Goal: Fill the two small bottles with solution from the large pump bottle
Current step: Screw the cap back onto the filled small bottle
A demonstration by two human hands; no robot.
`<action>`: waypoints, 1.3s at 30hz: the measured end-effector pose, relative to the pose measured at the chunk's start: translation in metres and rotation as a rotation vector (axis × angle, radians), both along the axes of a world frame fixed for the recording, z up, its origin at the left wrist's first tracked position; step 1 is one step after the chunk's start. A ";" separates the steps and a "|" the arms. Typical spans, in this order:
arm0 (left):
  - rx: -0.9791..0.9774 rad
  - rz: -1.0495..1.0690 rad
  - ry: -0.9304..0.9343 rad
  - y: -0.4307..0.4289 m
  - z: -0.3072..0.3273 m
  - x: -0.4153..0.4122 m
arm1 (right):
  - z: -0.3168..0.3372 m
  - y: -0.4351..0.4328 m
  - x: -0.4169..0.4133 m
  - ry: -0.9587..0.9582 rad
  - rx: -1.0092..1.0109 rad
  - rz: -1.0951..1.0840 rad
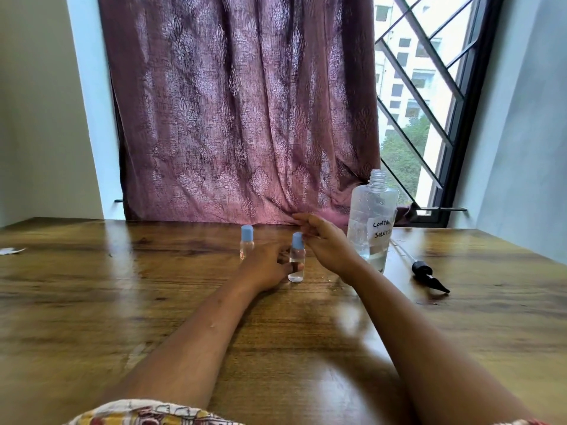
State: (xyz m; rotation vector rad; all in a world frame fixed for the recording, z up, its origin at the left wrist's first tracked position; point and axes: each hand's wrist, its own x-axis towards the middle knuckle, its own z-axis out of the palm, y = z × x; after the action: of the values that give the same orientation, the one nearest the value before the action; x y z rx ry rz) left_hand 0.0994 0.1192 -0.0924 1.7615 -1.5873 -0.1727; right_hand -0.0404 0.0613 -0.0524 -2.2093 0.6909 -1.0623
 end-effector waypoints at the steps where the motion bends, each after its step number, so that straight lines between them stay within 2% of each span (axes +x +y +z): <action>1: -0.005 0.001 -0.009 0.000 0.000 0.000 | -0.001 0.001 0.001 0.044 -0.018 0.012; 3: -0.011 0.003 -0.015 -0.001 0.000 0.001 | -0.002 0.002 0.001 0.097 -0.079 0.012; 12: 0.010 -0.014 0.018 -0.002 -0.001 0.000 | 0.001 0.000 -0.001 0.079 -0.132 -0.036; 21: -0.004 0.035 -0.035 0.002 0.002 -0.004 | -0.001 0.005 0.001 -0.040 -0.101 -0.085; 25: -0.035 0.008 0.015 0.004 0.001 -0.006 | -0.003 0.002 0.001 -0.071 -0.073 -0.091; 29: -0.012 -0.114 0.117 0.006 0.000 -0.005 | -0.005 -0.003 -0.005 -0.059 0.093 0.035; 33: 0.007 -0.143 0.148 0.005 -0.001 -0.005 | -0.007 -0.004 -0.006 -0.005 0.115 0.138; 37: 0.015 -0.155 0.160 0.005 0.000 -0.006 | -0.005 -0.005 -0.006 -0.020 0.115 0.094; 39: 0.015 -0.115 0.104 0.003 0.000 -0.008 | -0.005 -0.005 -0.006 -0.016 0.095 0.058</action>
State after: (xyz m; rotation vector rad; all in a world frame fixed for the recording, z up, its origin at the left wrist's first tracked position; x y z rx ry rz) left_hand 0.0913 0.1225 -0.0923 1.6456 -1.6159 -0.3274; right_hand -0.0463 0.0561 -0.0574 -2.1252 0.6525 -0.9963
